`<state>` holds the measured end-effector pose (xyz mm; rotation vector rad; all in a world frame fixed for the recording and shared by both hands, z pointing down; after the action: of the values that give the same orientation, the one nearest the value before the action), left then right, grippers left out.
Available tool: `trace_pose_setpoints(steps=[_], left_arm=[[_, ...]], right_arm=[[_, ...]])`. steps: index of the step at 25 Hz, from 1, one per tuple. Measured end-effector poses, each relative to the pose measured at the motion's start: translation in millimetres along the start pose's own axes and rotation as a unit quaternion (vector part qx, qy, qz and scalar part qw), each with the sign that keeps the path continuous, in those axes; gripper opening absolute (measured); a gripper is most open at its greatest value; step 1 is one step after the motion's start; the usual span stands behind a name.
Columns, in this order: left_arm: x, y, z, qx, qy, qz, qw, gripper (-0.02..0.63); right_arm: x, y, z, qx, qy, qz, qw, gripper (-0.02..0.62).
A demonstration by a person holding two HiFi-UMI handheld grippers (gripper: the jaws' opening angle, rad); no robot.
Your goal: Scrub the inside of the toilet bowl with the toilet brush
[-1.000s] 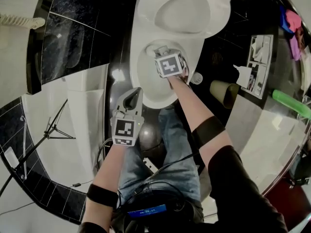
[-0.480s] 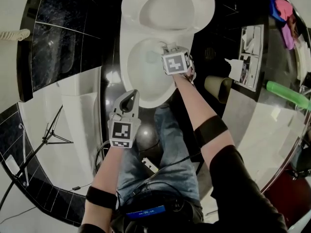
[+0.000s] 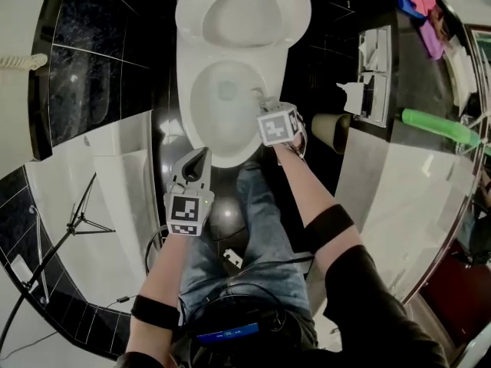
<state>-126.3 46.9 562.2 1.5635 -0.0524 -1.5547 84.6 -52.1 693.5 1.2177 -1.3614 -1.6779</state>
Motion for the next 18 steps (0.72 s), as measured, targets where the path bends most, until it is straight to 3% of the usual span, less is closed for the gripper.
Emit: trace_pose_setpoints(steps=[11,18], left_arm=[[0,-39,10,0.01,-0.004,-0.004,0.9999,-0.006],[-4,-52,23,0.023,-0.013,-0.009,0.9996,-0.006]], right_arm=[[-81,-28,67,0.055,-0.037,0.066,0.996,0.192],[-92,-29,126,0.098,-0.073,0.074,0.99,0.192]])
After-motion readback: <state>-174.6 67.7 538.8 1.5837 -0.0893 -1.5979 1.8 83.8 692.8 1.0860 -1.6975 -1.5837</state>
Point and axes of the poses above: the fingertips, and each gripper's own axes: y forward along the fingers, z to its left, x out of its top, the point moved 4 cm from there along -y, backward along the fingers, and after that the axes turned 1 degree about -z, right-handed, at the moved point
